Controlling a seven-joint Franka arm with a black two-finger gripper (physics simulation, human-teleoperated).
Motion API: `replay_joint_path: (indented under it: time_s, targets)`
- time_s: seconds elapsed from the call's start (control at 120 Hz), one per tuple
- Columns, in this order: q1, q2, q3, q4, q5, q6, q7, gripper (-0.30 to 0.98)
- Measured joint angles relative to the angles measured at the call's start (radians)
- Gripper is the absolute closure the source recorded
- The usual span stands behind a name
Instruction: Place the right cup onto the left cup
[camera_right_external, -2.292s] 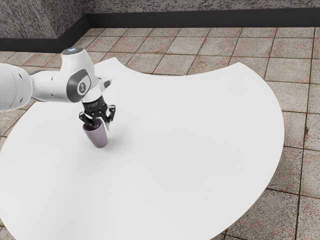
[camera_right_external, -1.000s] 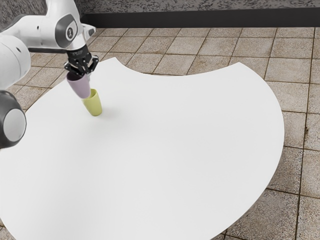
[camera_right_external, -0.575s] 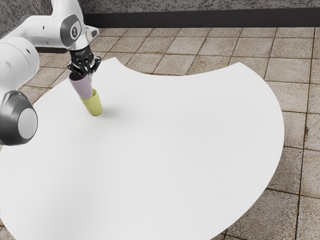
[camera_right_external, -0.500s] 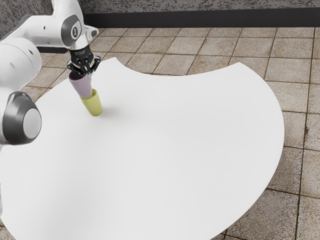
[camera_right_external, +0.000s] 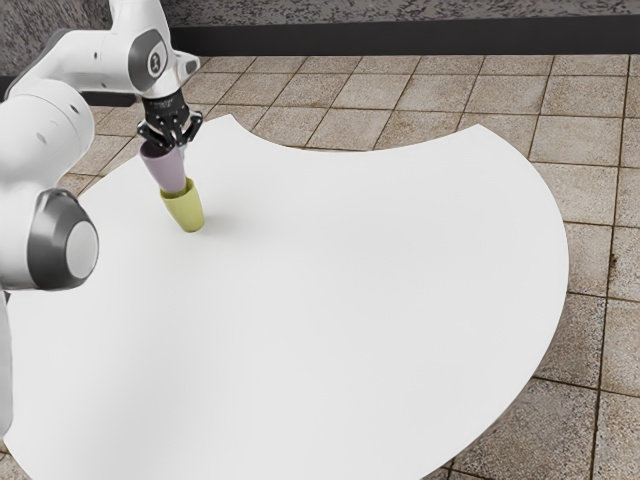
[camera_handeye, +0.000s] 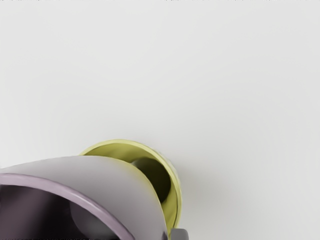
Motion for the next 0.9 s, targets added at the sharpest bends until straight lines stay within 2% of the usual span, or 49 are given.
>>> replay_joint_path:
  time_s: [0.325,0.758,0.9]
  targets:
    - [0.026,0.044,0.005,0.080,-0.077,-0.046,0.014,0.78]
    - [0.040,0.077,0.006,0.096,-0.092,-0.066,0.025,0.78]
    - [0.041,0.077,0.005,0.097,-0.095,-0.067,0.028,0.47]
